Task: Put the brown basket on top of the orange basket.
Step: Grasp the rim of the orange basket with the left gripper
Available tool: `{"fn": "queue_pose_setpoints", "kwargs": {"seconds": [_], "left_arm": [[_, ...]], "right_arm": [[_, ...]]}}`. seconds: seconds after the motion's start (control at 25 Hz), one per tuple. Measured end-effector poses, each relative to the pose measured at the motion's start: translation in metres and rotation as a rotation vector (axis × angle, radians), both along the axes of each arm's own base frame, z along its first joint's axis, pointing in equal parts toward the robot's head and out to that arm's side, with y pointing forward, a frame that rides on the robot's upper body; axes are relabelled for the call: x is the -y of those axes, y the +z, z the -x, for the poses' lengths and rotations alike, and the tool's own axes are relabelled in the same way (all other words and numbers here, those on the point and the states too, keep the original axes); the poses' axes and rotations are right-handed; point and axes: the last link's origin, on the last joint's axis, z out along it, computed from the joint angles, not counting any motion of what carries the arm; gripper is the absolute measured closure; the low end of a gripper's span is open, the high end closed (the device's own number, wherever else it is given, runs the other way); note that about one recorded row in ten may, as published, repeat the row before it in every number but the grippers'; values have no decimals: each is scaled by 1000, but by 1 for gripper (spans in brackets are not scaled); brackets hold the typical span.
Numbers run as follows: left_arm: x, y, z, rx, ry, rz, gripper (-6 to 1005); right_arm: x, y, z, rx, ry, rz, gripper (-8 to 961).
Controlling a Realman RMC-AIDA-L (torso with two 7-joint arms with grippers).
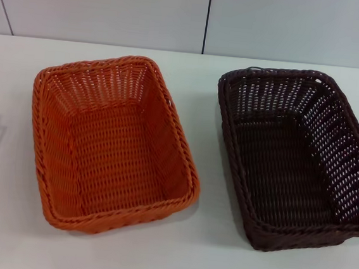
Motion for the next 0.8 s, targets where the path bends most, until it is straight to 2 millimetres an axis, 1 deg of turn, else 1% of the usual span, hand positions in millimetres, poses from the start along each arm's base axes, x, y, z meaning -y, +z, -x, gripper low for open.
{"fn": "queue_pose_setpoints", "kwargs": {"seconds": [0.12, 0.24, 0.56, 0.68, 0.8], "left_arm": [[-1, 0, -1, 0, -5, 0, 202], [-3, -4, -7, -10, -35, 21, 204], [-8, -6, -10, -13, -42, 30, 212], [-9, -4, -11, -13, -44, 23, 214], [-15, 2, -11, -6, -43, -4, 217]], "right_arm": [[-3, 0, 2, 1, 11, 4, 217], [-4, 1, 4, 10, 22, -1, 217], [-8, 1, 1, -1, 4, 4, 217], [-10, 0, 0, -12, 1, 9, 217], [-11, -1, 0, -17, 1, 6, 217]]}}
